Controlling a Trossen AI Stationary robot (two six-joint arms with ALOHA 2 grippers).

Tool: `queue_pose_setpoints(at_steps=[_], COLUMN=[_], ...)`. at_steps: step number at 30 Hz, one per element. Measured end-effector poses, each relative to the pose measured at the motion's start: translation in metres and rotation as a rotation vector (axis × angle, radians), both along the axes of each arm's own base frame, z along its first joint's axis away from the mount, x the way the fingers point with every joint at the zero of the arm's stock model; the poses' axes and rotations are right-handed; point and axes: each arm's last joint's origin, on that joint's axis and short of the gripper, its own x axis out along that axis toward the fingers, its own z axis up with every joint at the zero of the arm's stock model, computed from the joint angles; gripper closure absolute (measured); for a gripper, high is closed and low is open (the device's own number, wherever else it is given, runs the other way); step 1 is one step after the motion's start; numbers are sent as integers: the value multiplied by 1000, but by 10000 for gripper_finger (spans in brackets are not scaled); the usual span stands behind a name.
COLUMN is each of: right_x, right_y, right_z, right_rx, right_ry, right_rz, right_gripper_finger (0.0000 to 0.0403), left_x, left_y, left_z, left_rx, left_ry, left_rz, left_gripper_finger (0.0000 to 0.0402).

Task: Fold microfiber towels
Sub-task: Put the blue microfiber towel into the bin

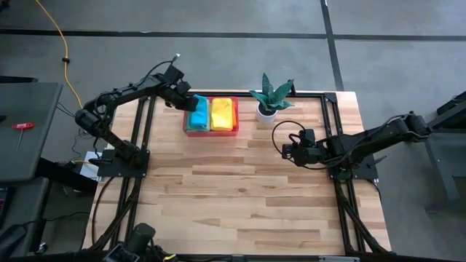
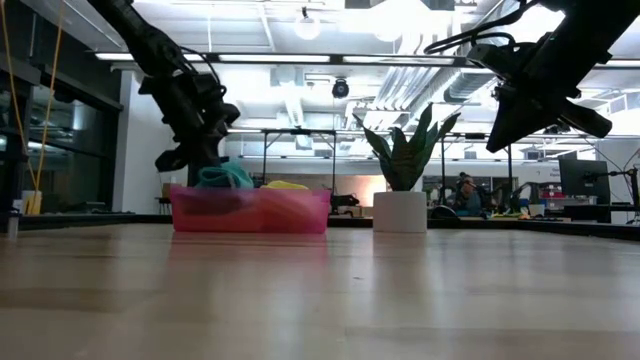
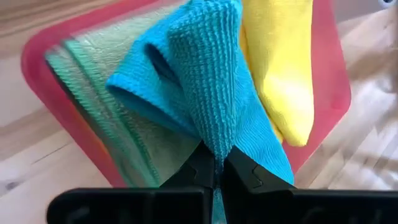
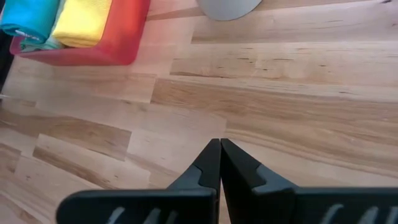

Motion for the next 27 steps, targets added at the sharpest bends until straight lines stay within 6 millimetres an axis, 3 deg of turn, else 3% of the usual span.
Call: queue_pose_setpoints(at_steps=[5,11,21,27], right_x=[0,0,0,0], right_y=[0,-1,-1,-1], right_z=[0,0,0,0], right_rx=[-12,-20,-19,-19], right_ry=[-2,-4,-5,-5], right_rz=[-7,-11,-11,-11], right_gripper_finger=[402,402,402,402], left_x=[0,3,11,5], left_y=[0,-3,-8,-3], left_z=[0,-3,0,34], left_rx=[13,81,101,169], left_ry=[22,185,195,191], left_rz=[5,34,-4,-15], left_gripper_finger=[400,377,270,211])
